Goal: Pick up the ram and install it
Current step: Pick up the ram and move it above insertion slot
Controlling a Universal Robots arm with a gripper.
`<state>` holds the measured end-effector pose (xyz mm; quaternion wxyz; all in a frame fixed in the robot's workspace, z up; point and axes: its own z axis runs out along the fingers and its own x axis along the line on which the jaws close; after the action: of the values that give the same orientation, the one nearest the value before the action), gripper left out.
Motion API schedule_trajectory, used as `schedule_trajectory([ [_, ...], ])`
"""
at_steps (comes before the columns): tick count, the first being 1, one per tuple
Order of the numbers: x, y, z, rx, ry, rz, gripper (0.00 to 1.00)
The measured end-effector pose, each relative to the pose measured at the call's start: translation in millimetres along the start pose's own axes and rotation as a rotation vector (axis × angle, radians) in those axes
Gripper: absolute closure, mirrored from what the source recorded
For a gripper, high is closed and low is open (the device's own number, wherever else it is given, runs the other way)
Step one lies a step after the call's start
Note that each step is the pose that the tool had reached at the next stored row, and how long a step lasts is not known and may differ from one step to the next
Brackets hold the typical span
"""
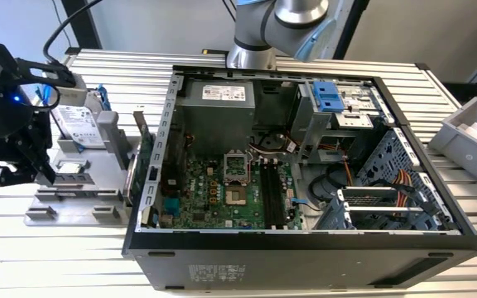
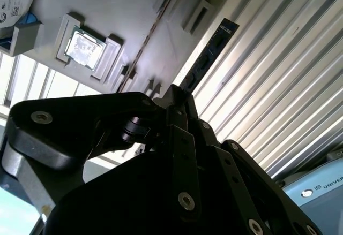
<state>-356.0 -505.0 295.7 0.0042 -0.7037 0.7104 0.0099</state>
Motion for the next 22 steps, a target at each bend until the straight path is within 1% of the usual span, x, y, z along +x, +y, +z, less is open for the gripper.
schedule_trajectory([
  [11,-0.3,0.1,-14.9,0.0001,0.0001,0.000,1.00],
  [22,-0.5,0.2,-27.6,0.0000,0.0008,0.000,1.00],
])
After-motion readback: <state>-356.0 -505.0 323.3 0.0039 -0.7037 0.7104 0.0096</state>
